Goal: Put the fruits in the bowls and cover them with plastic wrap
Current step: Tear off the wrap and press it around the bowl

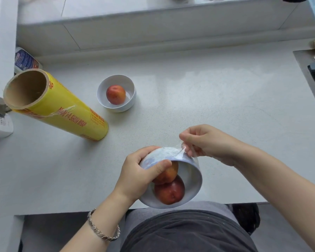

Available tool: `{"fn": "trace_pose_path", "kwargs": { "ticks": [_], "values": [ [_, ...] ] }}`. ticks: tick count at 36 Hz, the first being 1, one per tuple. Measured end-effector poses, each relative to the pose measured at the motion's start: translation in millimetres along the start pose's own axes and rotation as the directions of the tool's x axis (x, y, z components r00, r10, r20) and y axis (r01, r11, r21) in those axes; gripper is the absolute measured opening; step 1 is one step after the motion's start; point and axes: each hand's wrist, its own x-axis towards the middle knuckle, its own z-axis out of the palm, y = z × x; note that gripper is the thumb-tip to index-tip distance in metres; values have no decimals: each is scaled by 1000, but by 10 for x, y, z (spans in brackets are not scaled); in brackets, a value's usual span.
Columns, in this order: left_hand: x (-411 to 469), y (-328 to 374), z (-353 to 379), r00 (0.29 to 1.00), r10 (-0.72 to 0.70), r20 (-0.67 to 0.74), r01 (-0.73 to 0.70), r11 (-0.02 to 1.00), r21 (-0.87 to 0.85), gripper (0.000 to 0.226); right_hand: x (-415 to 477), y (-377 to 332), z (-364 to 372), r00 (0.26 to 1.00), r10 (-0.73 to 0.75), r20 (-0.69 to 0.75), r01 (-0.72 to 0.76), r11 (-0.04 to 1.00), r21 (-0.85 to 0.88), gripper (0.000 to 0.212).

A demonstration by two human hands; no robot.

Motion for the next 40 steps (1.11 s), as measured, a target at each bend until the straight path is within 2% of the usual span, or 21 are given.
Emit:
{"fn": "trace_pose_path", "kwargs": {
  "ticks": [3, 8, 12, 14, 16, 18, 21, 23, 26, 31, 34, 37, 40],
  "values": [
    [15, -11, 7, 1000, 1, 6, -1, 999, 34, 38, 50, -19, -4, 998, 62, 15, -60, 992, -109, 23],
    [31, -15, 12, 999, -8, 42, 4, 996, 92, 31, 86, -146, -64, 972, 223, 79, -185, 925, -332, 48],
    [47, -15, 20, 998, -19, 53, 13, 995, 102, 34, 112, -209, -87, 950, 283, 132, -210, 893, -398, 44],
    [52, -9, 25, 999, -22, 50, 17, 994, 108, 35, 128, -185, -93, 950, 251, 185, -174, 919, -353, 38],
    [54, -6, 23, 999, -21, 49, 16, 995, 103, 35, 143, -130, -85, 957, 170, 234, -107, 960, -260, 42],
    [58, -5, 10, 998, -21, 60, 14, 994, 112, 36, 137, -76, -48, 977, 71, 203, -31, 981, -193, 40],
    [66, 2, -7, 996, -25, 86, 13, 991, 134, 32, 129, -3, 29, 991, -135, 7, 134, 975, -180, 32],
    [72, 3, -14, 995, -21, 96, 9, 991, 131, 29, 138, 56, 64, 956, -257, -140, 231, 957, -178, 32],
    [84, 14, -14, 995, -2, 97, -9, 994, 112, 29, 175, 129, 106, 886, -378, -269, 318, 916, -244, 32],
    [109, 52, -19, 996, 49, 79, -56, 994, 94, 37, 275, 160, 133, 860, -400, -318, 317, 906, -282, 30],
    [122, 59, -26, 996, 60, 65, -67, 992, 107, 43, 298, 174, 114, 853, -417, -313, 288, 877, -384, 29],
    [129, 75, -27, 995, 72, 69, -80, 989, 126, 43, 297, 160, 85, 897, -354, -266, 201, 860, -469, 33],
    [125, 66, -27, 995, 71, 67, -80, 989, 128, 45, 301, 126, 35, 950, -221, -222, 97, 882, -461, 38]
  ]
}}
